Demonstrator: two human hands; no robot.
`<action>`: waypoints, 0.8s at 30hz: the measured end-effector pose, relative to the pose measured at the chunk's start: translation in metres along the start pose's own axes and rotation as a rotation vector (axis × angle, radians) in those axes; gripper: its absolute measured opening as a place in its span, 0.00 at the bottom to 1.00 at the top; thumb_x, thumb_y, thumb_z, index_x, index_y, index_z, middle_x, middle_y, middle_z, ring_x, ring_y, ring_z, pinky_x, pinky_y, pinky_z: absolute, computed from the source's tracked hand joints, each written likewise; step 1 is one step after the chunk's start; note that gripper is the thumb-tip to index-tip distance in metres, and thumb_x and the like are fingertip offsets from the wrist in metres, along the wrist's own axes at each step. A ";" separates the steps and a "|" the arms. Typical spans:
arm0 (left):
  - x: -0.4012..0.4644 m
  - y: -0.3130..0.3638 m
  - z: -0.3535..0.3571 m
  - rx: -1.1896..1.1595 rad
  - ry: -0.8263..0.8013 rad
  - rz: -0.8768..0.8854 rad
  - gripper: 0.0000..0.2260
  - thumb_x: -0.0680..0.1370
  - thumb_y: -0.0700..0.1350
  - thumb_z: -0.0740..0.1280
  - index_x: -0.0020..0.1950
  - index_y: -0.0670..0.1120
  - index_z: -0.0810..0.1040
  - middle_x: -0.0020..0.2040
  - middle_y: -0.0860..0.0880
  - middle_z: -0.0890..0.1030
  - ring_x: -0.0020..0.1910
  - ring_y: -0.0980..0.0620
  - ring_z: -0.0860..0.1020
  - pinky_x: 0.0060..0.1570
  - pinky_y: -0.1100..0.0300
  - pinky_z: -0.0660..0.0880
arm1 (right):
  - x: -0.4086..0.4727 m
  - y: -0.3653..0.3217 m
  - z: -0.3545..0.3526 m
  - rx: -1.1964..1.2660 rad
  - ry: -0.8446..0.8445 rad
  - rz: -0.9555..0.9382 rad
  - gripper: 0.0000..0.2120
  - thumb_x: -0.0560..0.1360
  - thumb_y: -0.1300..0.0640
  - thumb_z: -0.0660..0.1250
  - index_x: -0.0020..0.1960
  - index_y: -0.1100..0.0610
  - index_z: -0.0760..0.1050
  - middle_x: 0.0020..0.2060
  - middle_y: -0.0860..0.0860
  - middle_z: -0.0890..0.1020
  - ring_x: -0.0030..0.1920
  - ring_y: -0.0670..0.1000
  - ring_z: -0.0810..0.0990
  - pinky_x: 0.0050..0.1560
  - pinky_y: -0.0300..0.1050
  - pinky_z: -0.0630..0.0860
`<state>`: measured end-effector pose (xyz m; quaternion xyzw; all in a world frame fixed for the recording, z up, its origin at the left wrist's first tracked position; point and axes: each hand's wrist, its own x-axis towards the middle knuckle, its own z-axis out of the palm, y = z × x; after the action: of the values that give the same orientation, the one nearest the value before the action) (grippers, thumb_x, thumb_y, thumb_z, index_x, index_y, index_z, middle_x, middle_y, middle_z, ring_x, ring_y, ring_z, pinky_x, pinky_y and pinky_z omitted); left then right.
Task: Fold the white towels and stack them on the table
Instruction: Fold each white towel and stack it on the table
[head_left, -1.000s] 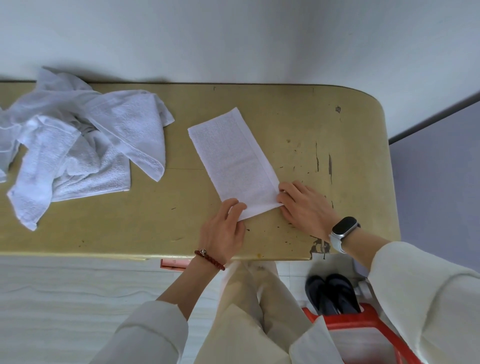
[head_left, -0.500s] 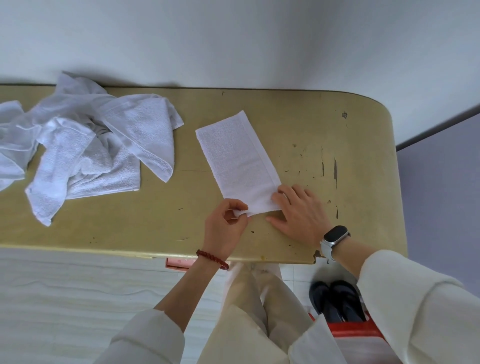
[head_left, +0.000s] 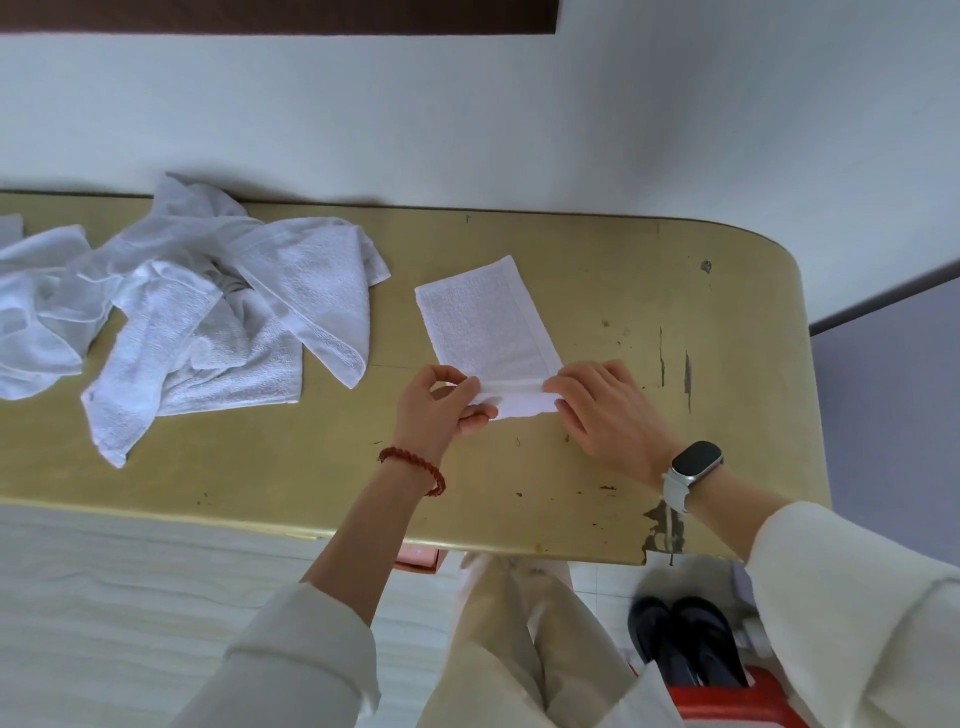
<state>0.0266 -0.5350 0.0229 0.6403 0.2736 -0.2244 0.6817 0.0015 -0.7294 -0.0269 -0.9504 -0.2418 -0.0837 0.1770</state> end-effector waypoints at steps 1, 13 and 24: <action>-0.001 0.000 -0.001 0.006 -0.017 0.015 0.05 0.75 0.36 0.66 0.43 0.42 0.71 0.37 0.43 0.80 0.30 0.52 0.81 0.38 0.62 0.80 | 0.001 0.000 -0.002 0.010 -0.011 -0.007 0.05 0.72 0.61 0.59 0.48 0.56 0.69 0.41 0.53 0.80 0.39 0.54 0.80 0.43 0.47 0.74; -0.014 -0.029 -0.021 0.650 -0.143 0.480 0.12 0.71 0.35 0.71 0.44 0.51 0.75 0.41 0.54 0.77 0.39 0.56 0.76 0.41 0.69 0.75 | -0.005 0.000 -0.019 0.028 -0.219 -0.026 0.13 0.76 0.55 0.53 0.43 0.56 0.75 0.32 0.48 0.81 0.31 0.50 0.78 0.45 0.42 0.71; -0.003 -0.047 -0.032 1.105 0.015 1.172 0.12 0.77 0.46 0.60 0.43 0.44 0.82 0.34 0.52 0.79 0.40 0.56 0.69 0.29 0.64 0.72 | -0.011 -0.010 -0.026 0.215 -0.170 0.074 0.09 0.73 0.56 0.60 0.42 0.59 0.76 0.39 0.51 0.78 0.41 0.46 0.72 0.45 0.39 0.69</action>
<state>-0.0092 -0.5071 -0.0113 0.9258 -0.2528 0.0714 0.2716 -0.0152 -0.7359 -0.0030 -0.9378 -0.2282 0.0303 0.2598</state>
